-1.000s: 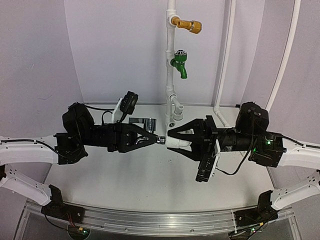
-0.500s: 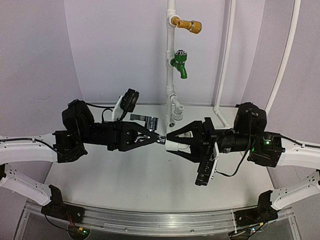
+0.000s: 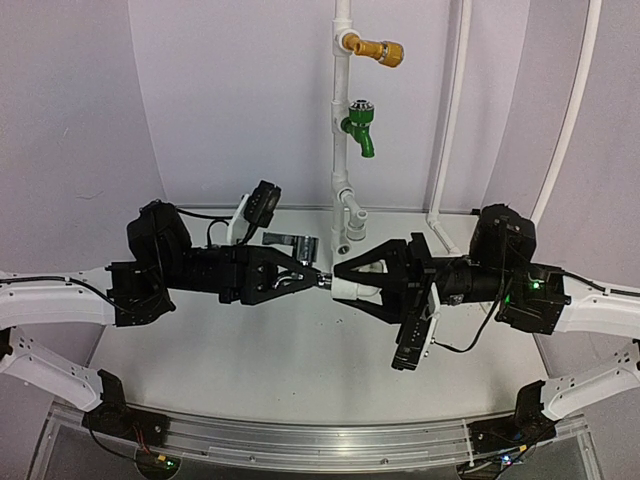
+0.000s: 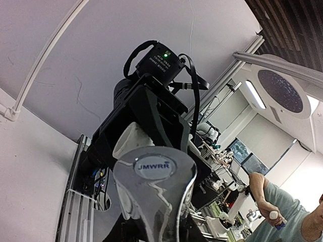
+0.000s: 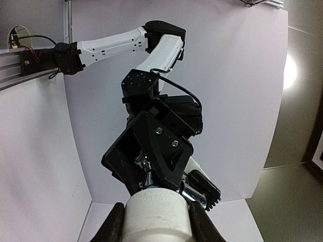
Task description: Install the water faucets
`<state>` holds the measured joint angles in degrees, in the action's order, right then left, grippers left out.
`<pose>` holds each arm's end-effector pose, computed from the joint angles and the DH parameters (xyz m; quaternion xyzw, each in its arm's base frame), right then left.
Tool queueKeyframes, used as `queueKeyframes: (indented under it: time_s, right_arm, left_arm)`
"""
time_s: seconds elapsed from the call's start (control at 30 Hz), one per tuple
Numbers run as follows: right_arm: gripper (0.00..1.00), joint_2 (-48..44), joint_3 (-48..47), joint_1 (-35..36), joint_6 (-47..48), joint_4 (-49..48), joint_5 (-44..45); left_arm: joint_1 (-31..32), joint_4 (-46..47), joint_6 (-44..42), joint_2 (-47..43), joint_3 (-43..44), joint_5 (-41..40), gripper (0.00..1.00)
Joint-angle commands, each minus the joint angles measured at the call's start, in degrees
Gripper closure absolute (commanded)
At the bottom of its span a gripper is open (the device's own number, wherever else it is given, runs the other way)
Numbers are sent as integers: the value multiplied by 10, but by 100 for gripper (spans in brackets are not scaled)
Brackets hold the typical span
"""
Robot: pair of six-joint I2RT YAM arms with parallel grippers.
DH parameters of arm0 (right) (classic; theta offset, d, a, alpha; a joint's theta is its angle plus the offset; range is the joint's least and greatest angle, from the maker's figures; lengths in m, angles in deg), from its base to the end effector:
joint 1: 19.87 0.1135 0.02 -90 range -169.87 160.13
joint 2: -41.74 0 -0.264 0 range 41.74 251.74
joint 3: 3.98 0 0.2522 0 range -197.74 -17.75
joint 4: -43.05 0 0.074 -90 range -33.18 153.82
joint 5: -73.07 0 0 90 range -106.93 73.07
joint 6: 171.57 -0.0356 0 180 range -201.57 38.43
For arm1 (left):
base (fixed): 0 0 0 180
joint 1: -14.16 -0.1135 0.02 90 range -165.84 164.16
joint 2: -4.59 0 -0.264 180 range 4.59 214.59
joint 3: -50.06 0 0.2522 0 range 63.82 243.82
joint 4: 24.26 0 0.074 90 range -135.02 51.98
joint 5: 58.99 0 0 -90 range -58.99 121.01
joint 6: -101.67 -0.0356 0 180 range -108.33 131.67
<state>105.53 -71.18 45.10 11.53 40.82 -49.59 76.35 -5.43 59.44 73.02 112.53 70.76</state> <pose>0.0920 0.2425 0.3756 -0.6722 -0.0820 0.0103 0.7357 0.1070 -0.2517 0.3554 0.3373 0.5483 -0.7238 0.2484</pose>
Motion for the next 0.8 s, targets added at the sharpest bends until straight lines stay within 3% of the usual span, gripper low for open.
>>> queueKeyframes:
  time_s: [0.0, 0.47, 0.77]
  right_arm:
    - [100, -4, -6, 4, -1, -55, -2]
    - [100, 18, -34, 4, -10, -15, 37]
    - [100, 30, -62, 4, -186, -64, 58]
  left_arm:
    - [5, 5, -13, 3, 29, -10, 100]
    - [6, -25, -32, 0, 33, -13, 100]
    - [7, -18, -41, 6, 33, -1, 100]
